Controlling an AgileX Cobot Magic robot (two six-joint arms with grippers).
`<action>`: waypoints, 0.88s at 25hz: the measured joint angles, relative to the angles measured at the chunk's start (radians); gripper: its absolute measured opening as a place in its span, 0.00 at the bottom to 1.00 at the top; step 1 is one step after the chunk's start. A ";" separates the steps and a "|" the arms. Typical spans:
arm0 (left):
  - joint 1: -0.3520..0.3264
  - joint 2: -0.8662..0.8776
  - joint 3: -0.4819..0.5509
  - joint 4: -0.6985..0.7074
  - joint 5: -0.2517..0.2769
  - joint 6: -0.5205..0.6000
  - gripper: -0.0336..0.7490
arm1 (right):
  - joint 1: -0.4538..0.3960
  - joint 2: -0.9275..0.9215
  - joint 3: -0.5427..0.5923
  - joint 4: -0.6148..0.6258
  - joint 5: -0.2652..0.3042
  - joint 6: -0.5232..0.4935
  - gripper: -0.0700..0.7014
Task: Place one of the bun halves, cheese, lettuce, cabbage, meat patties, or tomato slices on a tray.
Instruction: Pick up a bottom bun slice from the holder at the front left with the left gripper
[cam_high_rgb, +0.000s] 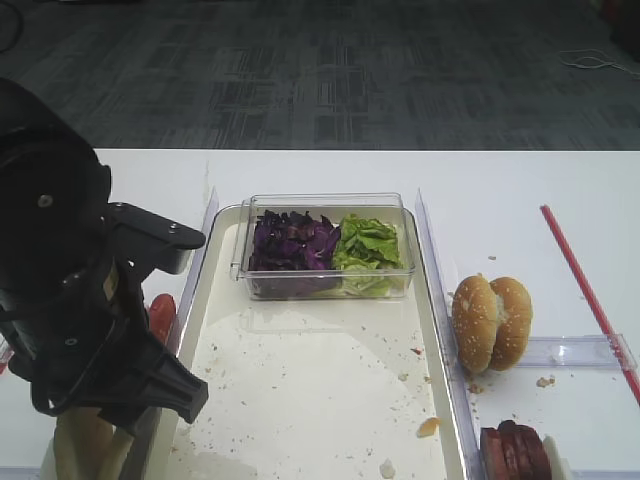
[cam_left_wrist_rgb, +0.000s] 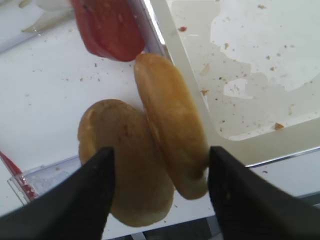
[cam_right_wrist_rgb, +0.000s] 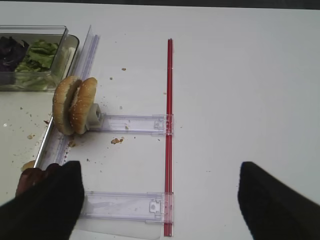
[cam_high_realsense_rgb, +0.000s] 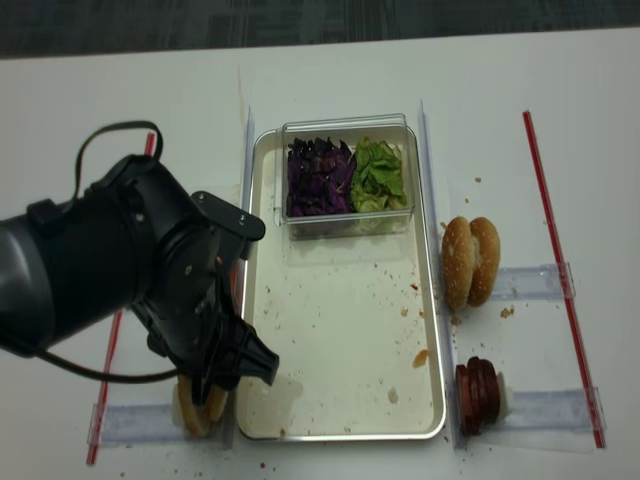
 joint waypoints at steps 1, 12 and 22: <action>0.000 0.000 0.000 0.000 -0.001 0.000 0.57 | 0.000 0.000 0.000 0.000 0.000 0.000 0.94; -0.002 0.034 0.031 -0.097 0.008 -0.002 0.53 | 0.000 0.000 0.000 0.000 0.000 0.000 0.94; -0.002 0.034 0.031 -0.097 0.006 -0.002 0.42 | 0.000 0.000 0.000 0.000 0.000 0.000 0.94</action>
